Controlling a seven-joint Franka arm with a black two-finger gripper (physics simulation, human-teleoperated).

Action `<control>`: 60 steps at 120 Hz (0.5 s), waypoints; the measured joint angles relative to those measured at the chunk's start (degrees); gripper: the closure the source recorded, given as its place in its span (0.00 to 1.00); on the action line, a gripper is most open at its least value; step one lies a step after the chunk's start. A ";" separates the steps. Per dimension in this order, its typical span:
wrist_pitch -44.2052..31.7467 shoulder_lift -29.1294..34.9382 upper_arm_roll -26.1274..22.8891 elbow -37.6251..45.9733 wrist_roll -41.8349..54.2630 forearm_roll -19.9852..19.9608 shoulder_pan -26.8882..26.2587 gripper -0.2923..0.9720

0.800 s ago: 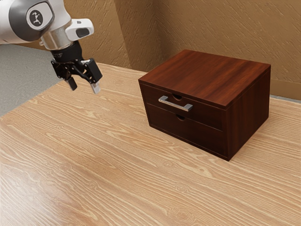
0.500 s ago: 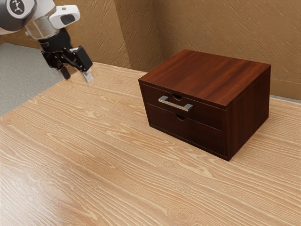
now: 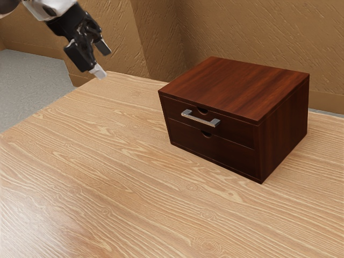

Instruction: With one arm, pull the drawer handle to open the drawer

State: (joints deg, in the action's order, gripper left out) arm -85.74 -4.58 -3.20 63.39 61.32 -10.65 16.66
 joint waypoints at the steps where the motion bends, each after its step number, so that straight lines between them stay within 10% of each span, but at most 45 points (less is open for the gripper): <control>1: -0.17 -0.03 -0.03 0.11 0.67 -0.15 0.07 0.23; 60: -21.00 8.73 -4.98 25.18 27.28 -0.58 0.39 0.23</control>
State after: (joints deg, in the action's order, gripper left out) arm -106.74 4.15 -8.18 88.57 88.59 -11.23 17.04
